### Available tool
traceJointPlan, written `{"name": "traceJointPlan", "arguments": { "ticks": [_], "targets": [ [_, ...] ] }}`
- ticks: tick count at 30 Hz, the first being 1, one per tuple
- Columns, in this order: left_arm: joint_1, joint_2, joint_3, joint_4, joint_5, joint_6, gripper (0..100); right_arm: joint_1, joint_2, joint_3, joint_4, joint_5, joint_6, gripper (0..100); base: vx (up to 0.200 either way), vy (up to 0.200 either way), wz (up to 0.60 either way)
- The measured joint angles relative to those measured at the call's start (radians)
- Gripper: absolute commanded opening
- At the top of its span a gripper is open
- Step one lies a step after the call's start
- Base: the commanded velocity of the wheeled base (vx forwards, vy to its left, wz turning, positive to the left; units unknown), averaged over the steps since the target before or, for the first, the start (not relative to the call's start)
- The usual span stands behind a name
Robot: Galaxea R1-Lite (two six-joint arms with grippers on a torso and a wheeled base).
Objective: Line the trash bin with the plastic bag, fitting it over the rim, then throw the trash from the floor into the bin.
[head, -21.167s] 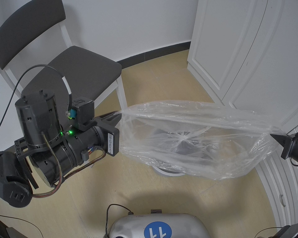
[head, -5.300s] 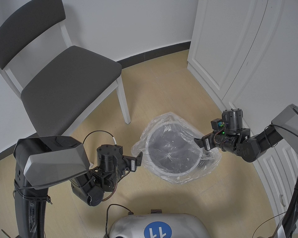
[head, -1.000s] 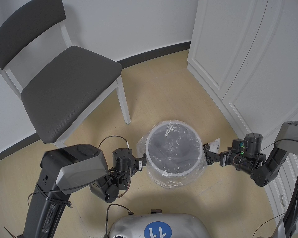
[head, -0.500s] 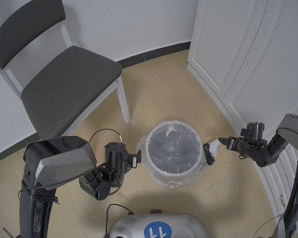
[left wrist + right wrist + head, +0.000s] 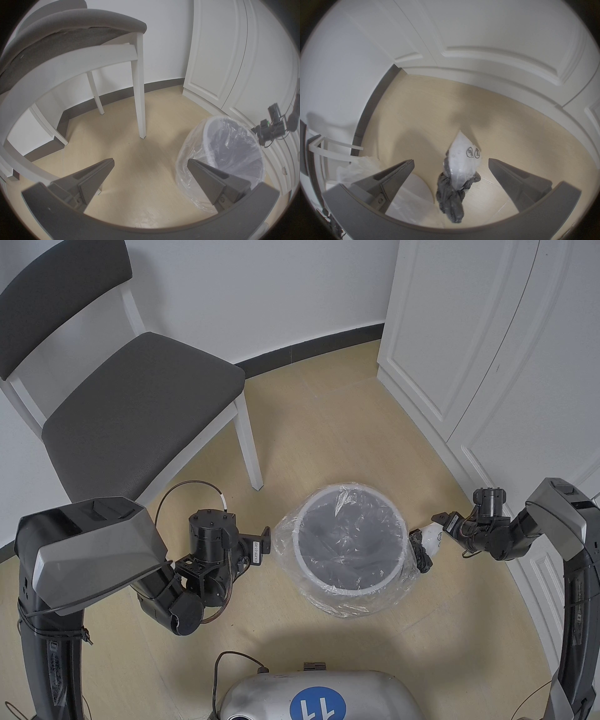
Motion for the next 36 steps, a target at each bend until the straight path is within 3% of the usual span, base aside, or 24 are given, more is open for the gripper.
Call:
{"name": "traceJointPlan", "arguments": {
  "ticks": [11, 24, 36],
  "targets": [
    [-0.004, -0.031, 0.041, -0.063, 0.011, 0.029, 100, 0.011, 0.164, -0.193, 0.109, -0.001, 0.004, 100, 0.0, 0.0, 0.0],
    [-0.013, -0.045, 0.085, -0.18, 0.046, 0.116, 100, 0.011, 0.312, -0.592, 0.458, -0.007, -0.006, 100, 0.0, 0.0, 0.0],
    [-0.014, -0.06, 0.109, -0.197, 0.049, 0.122, 100, 0.011, 0.348, -0.599, 0.464, -0.007, -0.016, 100, 0.0, 0.0, 0.0]
  ]
}}
